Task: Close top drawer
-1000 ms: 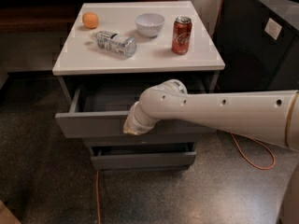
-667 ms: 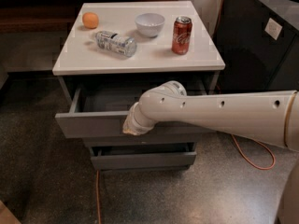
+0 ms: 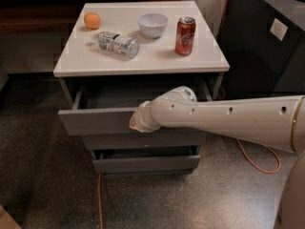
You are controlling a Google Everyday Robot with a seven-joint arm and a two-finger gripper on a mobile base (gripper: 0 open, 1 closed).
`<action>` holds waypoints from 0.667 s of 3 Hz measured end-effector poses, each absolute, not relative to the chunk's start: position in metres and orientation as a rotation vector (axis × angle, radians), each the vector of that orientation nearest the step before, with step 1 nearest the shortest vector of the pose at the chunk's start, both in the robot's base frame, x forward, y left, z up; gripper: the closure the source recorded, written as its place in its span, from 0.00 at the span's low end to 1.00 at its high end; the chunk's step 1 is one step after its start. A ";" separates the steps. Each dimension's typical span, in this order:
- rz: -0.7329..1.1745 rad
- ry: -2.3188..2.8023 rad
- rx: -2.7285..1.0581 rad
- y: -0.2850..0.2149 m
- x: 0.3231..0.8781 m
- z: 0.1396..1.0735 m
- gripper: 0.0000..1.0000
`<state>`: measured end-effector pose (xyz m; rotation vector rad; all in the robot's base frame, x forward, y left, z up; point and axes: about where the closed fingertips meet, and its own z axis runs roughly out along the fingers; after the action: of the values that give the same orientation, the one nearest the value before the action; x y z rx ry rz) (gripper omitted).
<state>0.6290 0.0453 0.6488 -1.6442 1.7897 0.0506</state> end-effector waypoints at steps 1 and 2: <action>0.031 1.771 -1.615 0.043 0.644 0.651 1.00; 0.019 1.753 -1.596 0.043 0.660 0.652 1.00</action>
Offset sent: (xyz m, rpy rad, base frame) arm 0.0533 -0.0043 0.0048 0.0415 -0.0892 -0.0269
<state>0.6599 0.0435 0.6519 -1.5961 1.7532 0.0190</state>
